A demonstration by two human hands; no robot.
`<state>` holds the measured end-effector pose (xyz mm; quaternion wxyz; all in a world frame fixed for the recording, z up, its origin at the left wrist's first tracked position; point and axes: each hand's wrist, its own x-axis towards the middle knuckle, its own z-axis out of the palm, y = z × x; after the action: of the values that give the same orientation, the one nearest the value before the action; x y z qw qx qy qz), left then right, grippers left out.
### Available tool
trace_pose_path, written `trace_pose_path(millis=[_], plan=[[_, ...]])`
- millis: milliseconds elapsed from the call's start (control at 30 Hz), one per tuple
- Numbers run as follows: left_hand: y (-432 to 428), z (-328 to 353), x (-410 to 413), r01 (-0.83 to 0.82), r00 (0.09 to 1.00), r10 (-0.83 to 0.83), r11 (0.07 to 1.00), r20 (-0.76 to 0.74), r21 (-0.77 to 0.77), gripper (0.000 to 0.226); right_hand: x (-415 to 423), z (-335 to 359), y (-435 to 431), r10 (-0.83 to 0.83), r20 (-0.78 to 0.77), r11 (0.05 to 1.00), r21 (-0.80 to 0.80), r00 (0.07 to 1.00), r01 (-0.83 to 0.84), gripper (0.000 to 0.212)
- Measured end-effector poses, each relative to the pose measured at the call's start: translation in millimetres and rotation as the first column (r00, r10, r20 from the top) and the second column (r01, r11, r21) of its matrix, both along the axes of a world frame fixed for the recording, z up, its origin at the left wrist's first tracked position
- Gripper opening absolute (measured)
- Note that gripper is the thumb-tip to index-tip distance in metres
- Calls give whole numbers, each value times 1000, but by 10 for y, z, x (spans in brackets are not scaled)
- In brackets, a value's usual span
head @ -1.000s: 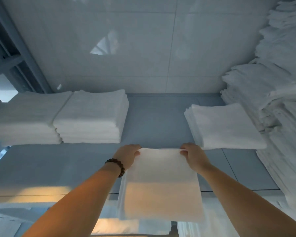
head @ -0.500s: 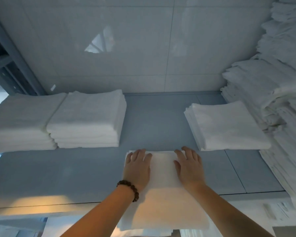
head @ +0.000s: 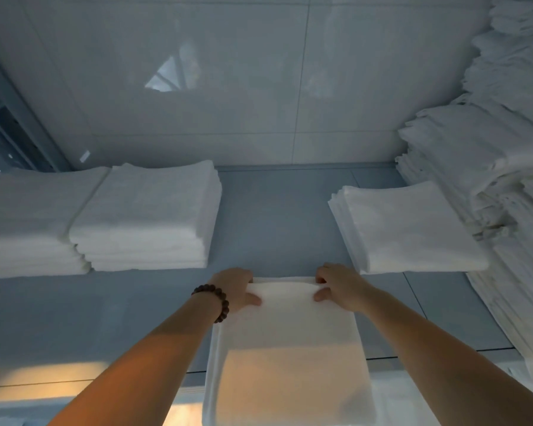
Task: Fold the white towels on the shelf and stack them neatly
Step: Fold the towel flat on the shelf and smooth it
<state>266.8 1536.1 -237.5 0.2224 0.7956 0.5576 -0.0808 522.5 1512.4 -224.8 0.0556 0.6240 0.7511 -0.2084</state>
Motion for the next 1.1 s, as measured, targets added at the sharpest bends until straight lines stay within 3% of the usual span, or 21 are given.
trace_pose_path(millis=[167,267,333,400,500,567,633,833,1100], plan=[[97,51,-49,-39,995,38,999,87,8,33,-29,26,42,-141,-80,989,35,987,145,32],[52,65,22,-78,997,77,987,16,137,31,-133,-17,33,-213,-17,971,108,977,213,28],[-58,79,97,-91,991,120,936,-65,340,26,-227,-22,-47,-244,70,940,261,967,218,28],[-266,71,206,-98,990,135,871,-43,481,24,-332,-16,-230,-263,97,882,428,960,198,32],[-714,-49,417,-74,996,47,917,77,392,41,-545,-113,-620,-191,13,827,540,982,154,32],[-920,-183,479,-72,997,59,964,58,257,54,-620,-225,-836,-157,27,893,431,987,130,43],[-1003,-311,462,-61,998,61,963,9,262,58,-605,-401,-932,-169,20,945,286,985,156,54],[-783,-450,451,-65,996,81,921,-24,385,58,-572,-514,-691,-167,80,946,295,983,137,53],[-43,-310,490,-55,994,81,953,-78,298,60,-541,-363,53,-150,113,975,179,982,129,53]])
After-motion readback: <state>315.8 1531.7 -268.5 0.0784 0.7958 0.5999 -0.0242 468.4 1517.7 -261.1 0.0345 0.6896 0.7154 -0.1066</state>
